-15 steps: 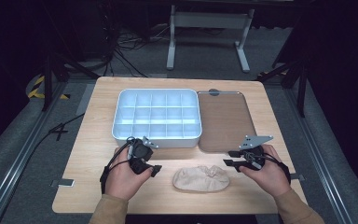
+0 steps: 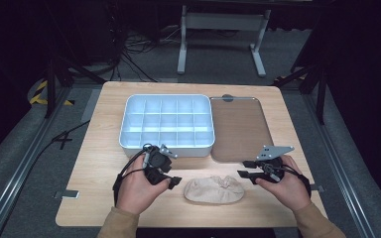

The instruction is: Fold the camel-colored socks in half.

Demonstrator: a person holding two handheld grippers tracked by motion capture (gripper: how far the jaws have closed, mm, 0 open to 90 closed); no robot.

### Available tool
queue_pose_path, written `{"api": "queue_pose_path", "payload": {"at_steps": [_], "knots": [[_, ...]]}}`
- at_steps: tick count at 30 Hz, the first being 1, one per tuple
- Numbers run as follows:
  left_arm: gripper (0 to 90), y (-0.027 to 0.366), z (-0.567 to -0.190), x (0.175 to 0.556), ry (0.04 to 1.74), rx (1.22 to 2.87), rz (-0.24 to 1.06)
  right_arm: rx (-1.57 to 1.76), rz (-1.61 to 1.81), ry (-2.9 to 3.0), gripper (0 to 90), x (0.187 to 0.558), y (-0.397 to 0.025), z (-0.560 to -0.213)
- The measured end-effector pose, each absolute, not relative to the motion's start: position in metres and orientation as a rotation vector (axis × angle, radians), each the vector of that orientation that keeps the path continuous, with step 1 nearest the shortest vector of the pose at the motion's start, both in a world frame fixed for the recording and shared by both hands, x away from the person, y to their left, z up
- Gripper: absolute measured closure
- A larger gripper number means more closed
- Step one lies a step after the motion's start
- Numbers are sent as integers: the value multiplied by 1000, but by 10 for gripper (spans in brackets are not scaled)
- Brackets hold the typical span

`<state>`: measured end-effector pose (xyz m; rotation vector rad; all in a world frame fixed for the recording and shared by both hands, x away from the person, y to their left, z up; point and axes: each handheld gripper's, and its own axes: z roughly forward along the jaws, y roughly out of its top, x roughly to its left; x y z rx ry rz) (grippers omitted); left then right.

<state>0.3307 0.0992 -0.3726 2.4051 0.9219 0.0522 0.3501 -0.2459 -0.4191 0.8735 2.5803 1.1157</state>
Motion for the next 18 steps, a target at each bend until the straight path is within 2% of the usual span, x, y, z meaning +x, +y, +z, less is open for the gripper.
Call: {"api": "queue_pose_path", "payload": {"at_steps": [2, 7, 10, 15, 18], "knots": [[489, 86, -365, 330, 860, 2422, 65, 878, 1125, 2583, 577, 351, -246, -422], [505, 84, -366, 333, 900, 2407, 71, 897, 1138, 2576, 574, 352, -248, -425], [501, 82, -368, 332, 880, 2413, 70, 900, 1142, 2573, 569, 352, -248, -426], [539, 82, -373, 330, 848, 2319, 32, 871, 1160, 2577, 556, 349, -247, -425], [545, 78, -378, 331, 843, 2333, 30, 865, 1172, 2575, 551, 348, -246, -424]]}}
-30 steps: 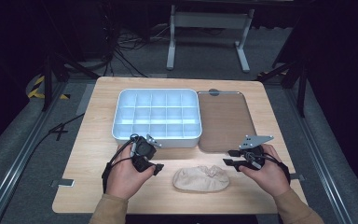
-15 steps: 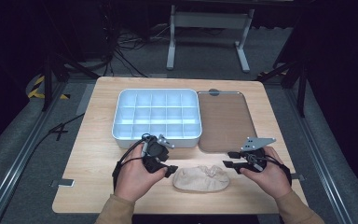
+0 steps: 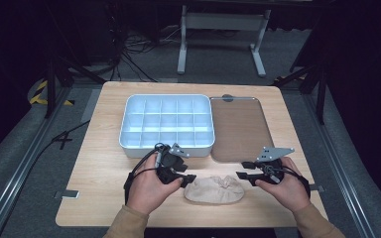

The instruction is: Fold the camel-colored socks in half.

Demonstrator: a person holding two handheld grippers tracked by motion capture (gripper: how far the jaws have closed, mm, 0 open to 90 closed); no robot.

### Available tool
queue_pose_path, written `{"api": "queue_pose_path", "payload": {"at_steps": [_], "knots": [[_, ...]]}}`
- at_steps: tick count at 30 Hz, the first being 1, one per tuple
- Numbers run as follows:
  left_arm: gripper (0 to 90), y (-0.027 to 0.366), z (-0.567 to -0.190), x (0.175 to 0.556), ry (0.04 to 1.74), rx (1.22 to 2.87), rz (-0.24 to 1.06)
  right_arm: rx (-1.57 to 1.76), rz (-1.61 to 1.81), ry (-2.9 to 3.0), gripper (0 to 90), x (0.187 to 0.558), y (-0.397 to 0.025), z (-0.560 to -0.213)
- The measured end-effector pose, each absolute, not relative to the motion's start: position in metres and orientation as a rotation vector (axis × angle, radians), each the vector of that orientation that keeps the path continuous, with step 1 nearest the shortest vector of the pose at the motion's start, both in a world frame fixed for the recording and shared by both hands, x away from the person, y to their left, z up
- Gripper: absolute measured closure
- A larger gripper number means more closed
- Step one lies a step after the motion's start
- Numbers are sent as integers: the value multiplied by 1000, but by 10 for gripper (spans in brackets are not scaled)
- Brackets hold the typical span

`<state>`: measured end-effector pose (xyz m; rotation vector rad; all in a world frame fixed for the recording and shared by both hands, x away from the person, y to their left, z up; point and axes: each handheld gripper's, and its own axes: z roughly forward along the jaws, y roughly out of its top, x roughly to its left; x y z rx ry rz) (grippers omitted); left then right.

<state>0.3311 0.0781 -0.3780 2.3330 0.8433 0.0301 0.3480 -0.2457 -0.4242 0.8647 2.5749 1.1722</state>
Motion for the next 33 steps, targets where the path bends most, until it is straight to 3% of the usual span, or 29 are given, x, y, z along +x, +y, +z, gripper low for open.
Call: {"api": "queue_pose_path", "payload": {"at_steps": [7, 12, 22, 33], "knots": [[582, 69, -392, 337, 906, 2371, -22, 854, 1162, 2589, 548, 345, -244, -428], [601, 70, -403, 343, 989, 2314, -71, 850, 1153, 2593, 546, 343, -244, -430], [588, 66, -429, 348, 1100, 2371, -206, 855, 1150, 2588, 523, 341, -246, -431], [599, 66, -442, 349, 1106, 2431, -222, 845, 1137, 2607, 513, 340, -243, -433]]}}
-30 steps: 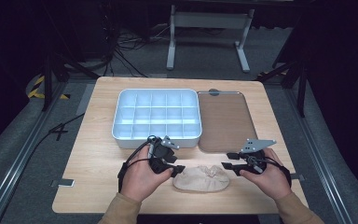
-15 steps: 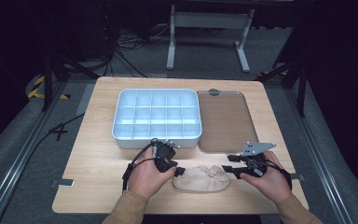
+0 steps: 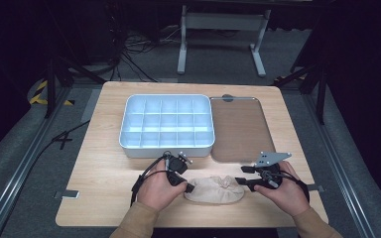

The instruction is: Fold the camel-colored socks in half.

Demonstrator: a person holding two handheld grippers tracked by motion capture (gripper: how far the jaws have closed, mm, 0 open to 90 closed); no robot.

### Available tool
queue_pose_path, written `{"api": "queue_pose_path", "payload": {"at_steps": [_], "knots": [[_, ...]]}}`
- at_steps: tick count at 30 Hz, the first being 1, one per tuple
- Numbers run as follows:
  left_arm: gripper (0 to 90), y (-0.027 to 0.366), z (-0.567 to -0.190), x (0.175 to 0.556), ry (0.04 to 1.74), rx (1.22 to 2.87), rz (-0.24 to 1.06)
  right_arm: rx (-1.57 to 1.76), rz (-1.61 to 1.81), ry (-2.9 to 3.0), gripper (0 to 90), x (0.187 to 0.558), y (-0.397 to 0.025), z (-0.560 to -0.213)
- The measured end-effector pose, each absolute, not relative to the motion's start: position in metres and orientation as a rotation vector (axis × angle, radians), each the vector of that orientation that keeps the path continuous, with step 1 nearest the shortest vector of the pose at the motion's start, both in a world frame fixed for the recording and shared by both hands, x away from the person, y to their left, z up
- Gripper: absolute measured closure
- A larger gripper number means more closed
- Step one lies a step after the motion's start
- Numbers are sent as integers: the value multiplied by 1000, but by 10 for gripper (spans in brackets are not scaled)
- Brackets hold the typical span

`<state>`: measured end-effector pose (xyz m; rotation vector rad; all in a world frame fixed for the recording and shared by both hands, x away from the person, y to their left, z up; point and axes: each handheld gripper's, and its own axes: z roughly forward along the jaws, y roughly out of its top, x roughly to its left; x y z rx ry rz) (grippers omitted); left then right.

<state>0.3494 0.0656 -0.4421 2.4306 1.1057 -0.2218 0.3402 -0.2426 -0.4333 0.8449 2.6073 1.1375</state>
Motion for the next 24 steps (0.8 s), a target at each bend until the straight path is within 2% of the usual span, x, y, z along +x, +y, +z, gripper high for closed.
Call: {"api": "queue_pose_path", "payload": {"at_steps": [6, 8, 9, 13, 24], "knots": [[631, 63, -446, 350, 1097, 2452, -228, 841, 1135, 2612, 511, 340, -242, -434], [696, 62, -448, 349, 1077, 2475, -216, 842, 1133, 2613, 508, 340, -242, -434], [696, 61, -447, 349, 1073, 2487, -218, 843, 1132, 2613, 505, 340, -242, -434], [789, 59, -446, 348, 1035, 2518, -195, 841, 1132, 2616, 501, 340, -241, -435], [842, 57, -441, 345, 1013, 2515, -169, 831, 1129, 2625, 501, 338, -237, -437]]}}
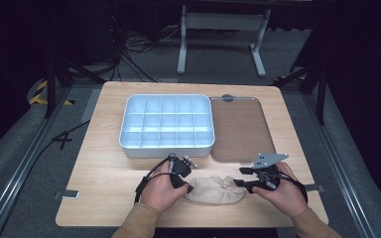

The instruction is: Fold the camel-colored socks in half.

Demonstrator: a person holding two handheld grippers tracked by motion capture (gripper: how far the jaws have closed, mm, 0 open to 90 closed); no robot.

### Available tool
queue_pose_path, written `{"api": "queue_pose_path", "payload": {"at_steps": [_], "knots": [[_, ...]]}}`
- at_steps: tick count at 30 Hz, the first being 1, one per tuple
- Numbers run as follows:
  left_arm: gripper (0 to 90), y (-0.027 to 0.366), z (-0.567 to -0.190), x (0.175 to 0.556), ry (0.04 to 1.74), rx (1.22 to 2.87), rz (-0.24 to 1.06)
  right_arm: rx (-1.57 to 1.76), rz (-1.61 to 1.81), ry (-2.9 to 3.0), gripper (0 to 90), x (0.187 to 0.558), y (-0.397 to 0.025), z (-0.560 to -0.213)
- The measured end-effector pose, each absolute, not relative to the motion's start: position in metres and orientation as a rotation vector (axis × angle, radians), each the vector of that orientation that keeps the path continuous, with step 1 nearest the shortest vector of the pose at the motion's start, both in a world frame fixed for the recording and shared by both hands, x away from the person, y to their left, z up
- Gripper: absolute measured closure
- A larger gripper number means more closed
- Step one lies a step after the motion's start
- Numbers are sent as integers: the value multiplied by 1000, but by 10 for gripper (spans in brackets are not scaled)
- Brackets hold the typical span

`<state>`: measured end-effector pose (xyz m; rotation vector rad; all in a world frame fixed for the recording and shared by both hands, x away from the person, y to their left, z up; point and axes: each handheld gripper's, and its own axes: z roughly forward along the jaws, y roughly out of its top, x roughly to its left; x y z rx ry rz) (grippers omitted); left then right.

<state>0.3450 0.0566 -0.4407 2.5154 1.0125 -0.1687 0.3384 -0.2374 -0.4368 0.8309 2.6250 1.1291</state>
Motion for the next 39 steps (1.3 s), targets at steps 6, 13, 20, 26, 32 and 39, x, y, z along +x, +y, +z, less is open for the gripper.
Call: {"api": "queue_pose_path", "payload": {"at_steps": [6, 13, 20, 26, 32, 39], "knots": [[843, 57, -436, 344, 1020, 2505, -167, 809, 1154, 2657, 662, 334, -230, -436], [840, 56, -428, 341, 1002, 2501, -150, 678, 1202, 2701, 858, 325, -211, -440], [840, 54, -424, 338, 997, 2500, -144, 614, 1211, 2700, 895, 322, -196, -447], [841, 53, -416, 335, 981, 2496, -146, 609, 1180, 2723, 894, 321, -185, -458], [842, 53, -412, 333, 961, 2499, -144, 607, 1145, 2745, 898, 321, -178, -466], [842, 53, -410, 332, 960, 2500, -147, 607, 1143, 2762, 900, 323, -176, -471]]}}
